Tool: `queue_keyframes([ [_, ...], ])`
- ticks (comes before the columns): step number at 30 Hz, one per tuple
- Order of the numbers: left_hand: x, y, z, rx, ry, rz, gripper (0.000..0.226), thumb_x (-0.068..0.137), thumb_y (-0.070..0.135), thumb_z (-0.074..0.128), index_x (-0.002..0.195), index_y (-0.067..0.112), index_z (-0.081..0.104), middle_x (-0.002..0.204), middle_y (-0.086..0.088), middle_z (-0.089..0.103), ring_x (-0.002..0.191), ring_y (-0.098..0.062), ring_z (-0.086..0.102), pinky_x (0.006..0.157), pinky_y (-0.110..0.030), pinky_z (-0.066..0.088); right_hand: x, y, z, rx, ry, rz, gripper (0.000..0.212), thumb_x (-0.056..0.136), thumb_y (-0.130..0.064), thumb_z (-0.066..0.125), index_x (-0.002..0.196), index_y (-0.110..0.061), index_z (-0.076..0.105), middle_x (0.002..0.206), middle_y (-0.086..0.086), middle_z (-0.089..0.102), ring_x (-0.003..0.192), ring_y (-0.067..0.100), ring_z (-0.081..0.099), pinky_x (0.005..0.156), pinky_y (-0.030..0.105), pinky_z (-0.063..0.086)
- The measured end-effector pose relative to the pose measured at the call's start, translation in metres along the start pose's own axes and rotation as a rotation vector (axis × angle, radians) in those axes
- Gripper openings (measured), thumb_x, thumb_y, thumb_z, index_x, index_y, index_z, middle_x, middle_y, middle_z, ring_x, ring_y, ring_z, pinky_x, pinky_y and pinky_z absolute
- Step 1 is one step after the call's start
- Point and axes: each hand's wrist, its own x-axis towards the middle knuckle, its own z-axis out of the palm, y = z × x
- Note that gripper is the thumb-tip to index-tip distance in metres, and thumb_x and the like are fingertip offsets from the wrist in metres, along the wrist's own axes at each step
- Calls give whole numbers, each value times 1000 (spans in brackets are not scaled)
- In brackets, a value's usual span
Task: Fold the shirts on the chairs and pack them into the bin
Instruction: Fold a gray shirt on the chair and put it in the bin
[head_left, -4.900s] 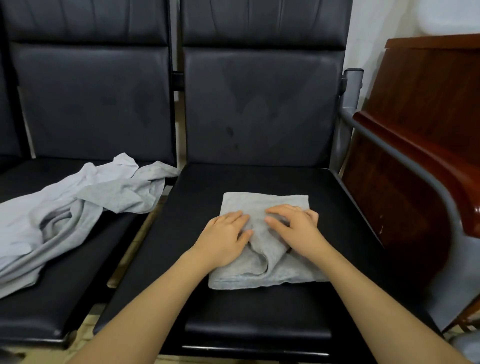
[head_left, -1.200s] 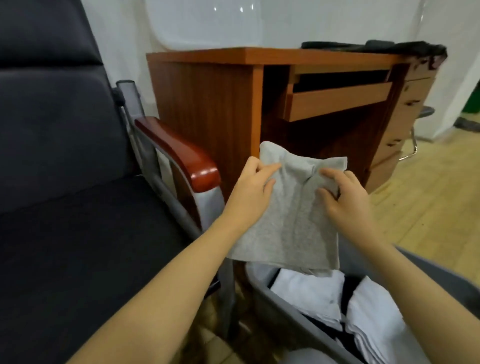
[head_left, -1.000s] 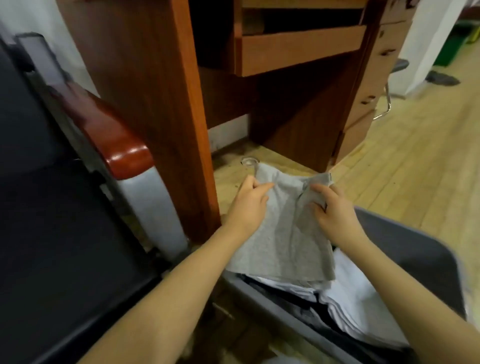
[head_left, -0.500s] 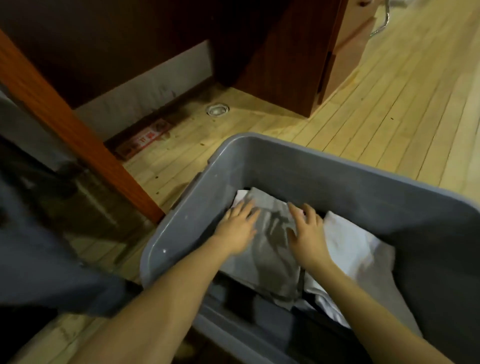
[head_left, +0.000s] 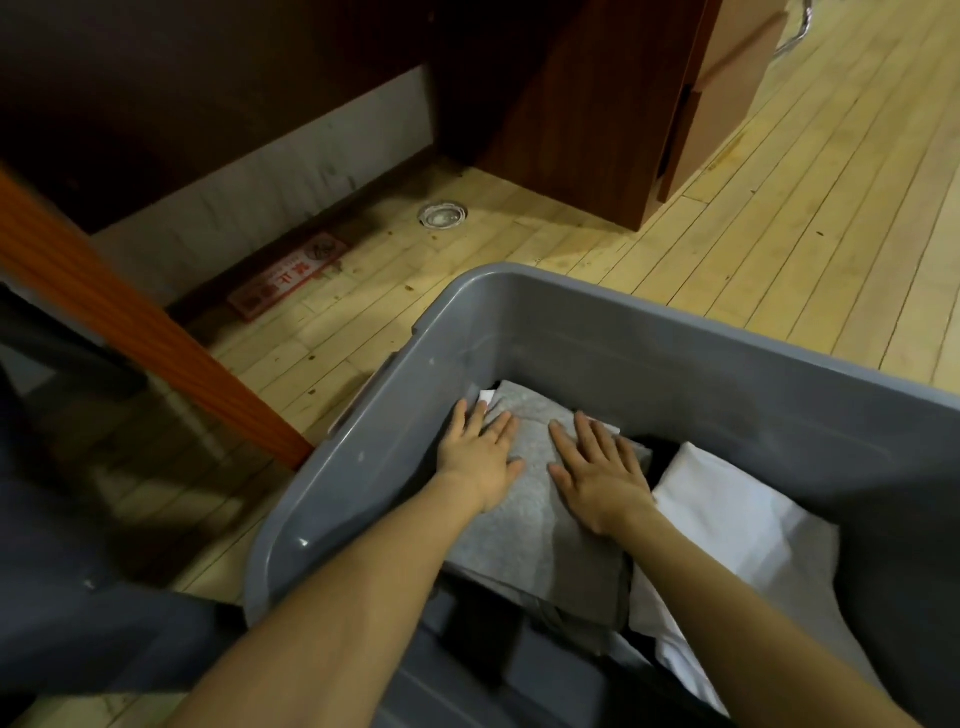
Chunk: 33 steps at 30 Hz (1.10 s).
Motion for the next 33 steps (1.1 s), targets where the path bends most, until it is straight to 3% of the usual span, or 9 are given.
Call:
queue_keyframes([
  [4,-15,-1,-12,-89,64,40,58,100,48,21,152,22,10,159,-1,10,145,-27,7,115,-46,-2,-13,-3,-5,59,68,4,54,102,-49,16,152,-37,2,161,0,-6,148,24,-1,118,41,4],
  [8,-46,2,-31,-208,248,50,56,98,46,33,149,23,24,153,-1,30,138,-24,28,111,-40,15,-39,-9,-27,37,186,6,49,103,-44,21,151,-39,13,161,3,8,144,28,16,113,41,19],
  [12,-91,-6,-57,-308,390,16,53,98,42,38,146,23,30,152,-2,32,136,-22,31,110,-36,21,-73,-23,-62,61,284,8,50,102,-43,25,151,-33,18,156,7,22,139,28,27,110,37,25],
  [18,-184,-43,-110,-305,545,-59,52,99,40,35,147,23,27,156,0,20,141,-19,23,112,-35,14,-130,-67,-127,120,497,-108,45,101,-33,37,145,-21,36,135,6,48,121,28,45,97,37,36],
  [20,-219,-57,-124,-284,612,-88,50,98,38,37,145,22,33,155,0,26,138,-19,29,109,-33,18,-149,-90,-150,145,561,-172,42,101,-31,39,142,-20,41,133,5,50,118,29,46,95,38,37],
  [23,-272,-77,-144,-257,758,-137,48,90,36,38,130,15,55,141,-8,49,122,-26,53,100,-35,36,-173,-127,-182,143,619,-267,42,102,-31,37,142,-18,41,133,3,49,121,26,45,96,37,38],
  [28,-357,-124,-156,-242,851,-263,49,99,37,38,146,23,32,154,2,27,139,-16,27,111,-30,16,-209,-202,-221,159,731,-440,34,99,-24,42,130,-16,53,122,5,56,112,25,51,91,37,41],
  [33,-457,-172,-133,-226,912,-415,46,98,34,43,142,21,40,151,1,35,137,-16,33,111,-32,20,-246,-296,-240,126,791,-635,33,98,-25,44,127,-16,56,117,4,58,106,26,55,87,39,45],
])
